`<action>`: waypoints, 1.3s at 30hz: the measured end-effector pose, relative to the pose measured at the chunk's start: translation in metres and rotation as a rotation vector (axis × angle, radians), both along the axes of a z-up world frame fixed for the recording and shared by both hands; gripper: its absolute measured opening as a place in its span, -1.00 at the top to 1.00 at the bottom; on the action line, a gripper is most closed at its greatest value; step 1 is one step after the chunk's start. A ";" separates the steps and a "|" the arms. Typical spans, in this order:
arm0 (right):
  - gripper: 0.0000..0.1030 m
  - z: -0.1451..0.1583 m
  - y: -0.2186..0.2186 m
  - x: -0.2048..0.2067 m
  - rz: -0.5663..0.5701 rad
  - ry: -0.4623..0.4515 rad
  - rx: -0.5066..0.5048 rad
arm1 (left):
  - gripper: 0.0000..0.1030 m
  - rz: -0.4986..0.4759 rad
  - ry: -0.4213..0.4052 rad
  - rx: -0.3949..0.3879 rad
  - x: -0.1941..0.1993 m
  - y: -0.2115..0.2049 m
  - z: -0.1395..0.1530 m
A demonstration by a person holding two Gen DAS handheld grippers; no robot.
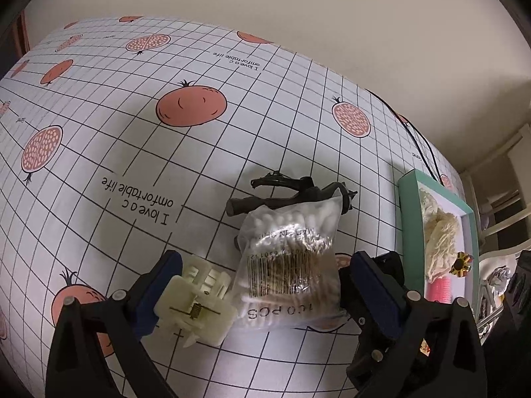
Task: Organize objects
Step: 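Lower the left gripper toward the white claw clip while the right approaches the black toy car, then close the right gripper on the black toy car while the left closes on the white claw clip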
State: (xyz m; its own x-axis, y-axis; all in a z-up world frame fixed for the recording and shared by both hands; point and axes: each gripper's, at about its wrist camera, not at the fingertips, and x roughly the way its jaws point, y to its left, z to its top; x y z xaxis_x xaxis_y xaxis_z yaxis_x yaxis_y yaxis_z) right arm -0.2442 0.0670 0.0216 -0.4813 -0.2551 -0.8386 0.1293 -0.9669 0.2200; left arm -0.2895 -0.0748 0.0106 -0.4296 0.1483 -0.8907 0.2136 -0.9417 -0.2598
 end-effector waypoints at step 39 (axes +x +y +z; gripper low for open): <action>0.24 0.014 0.035 0.011 -0.102 0.016 -0.008 | -0.69 0.028 -0.020 0.092 0.009 -0.048 0.010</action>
State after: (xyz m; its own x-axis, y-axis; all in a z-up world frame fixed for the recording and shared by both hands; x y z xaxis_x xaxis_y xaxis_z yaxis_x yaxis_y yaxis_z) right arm -0.2333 0.1017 0.0353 -0.5188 -0.2107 -0.8285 0.0336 -0.9734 0.2265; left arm -0.2808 -0.1230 0.0201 -0.4167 0.2179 -0.8826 0.2458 -0.9077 -0.3401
